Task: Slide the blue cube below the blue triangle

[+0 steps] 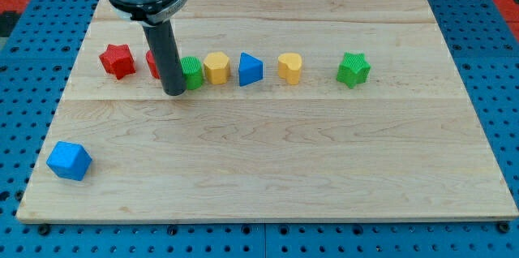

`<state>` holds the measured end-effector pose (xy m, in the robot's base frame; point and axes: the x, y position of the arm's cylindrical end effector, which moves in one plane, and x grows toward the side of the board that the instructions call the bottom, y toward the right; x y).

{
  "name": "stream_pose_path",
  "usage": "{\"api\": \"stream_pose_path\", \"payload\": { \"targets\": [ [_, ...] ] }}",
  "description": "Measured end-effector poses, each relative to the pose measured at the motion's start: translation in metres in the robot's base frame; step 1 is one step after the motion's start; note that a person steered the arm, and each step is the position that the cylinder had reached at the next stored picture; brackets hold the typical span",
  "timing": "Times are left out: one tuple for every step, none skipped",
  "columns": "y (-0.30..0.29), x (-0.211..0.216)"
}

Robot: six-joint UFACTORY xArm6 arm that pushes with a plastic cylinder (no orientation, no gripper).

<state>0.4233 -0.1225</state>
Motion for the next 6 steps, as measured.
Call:
{"api": "stream_pose_path", "payload": {
  "targets": [
    [0.007, -0.009],
    [-0.025, 0.01],
    [-0.142, 0.03],
    [-0.182, 0.055],
    [-0.173, 0.087],
    [-0.157, 0.128]
  ]
}}
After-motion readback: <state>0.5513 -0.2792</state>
